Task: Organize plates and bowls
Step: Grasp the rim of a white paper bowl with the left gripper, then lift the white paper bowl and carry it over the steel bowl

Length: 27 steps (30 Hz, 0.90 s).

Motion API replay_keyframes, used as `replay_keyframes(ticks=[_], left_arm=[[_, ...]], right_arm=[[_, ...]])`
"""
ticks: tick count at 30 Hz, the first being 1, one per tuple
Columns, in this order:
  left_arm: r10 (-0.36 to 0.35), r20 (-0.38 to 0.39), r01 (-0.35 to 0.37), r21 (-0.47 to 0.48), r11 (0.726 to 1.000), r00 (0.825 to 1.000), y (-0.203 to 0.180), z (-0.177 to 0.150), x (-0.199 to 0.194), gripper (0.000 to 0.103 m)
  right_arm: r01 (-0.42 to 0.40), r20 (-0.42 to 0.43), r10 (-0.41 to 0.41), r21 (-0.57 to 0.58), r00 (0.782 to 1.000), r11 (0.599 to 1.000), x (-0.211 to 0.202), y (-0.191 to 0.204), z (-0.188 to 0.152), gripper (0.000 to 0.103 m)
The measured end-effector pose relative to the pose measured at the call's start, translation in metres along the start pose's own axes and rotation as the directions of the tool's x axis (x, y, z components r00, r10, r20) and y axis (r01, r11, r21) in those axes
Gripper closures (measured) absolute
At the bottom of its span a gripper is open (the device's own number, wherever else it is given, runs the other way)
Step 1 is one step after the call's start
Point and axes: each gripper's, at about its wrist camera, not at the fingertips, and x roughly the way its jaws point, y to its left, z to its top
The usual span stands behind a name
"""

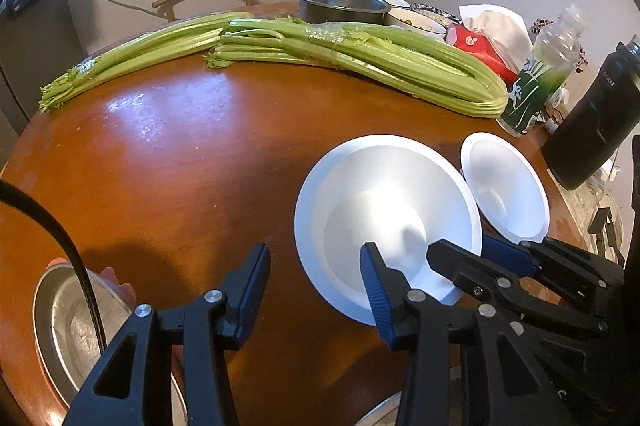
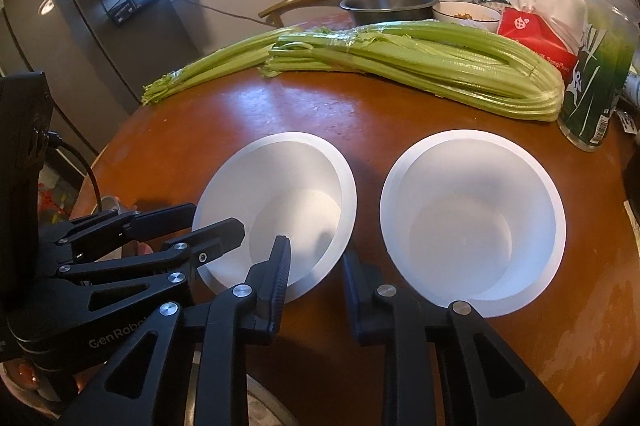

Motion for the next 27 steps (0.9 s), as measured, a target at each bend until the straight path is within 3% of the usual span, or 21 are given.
replay_keyframes(ticks=[27], left_arm=[[0.011, 0.07, -0.01, -0.011, 1.0, 0.997, -0.005, -0.028, -0.056, 0.057]], right_arm=[[-0.016, 0.061, 0.02, -0.055, 0.998, 0.998, -0.047, 0.026, -0.017, 0.076]])
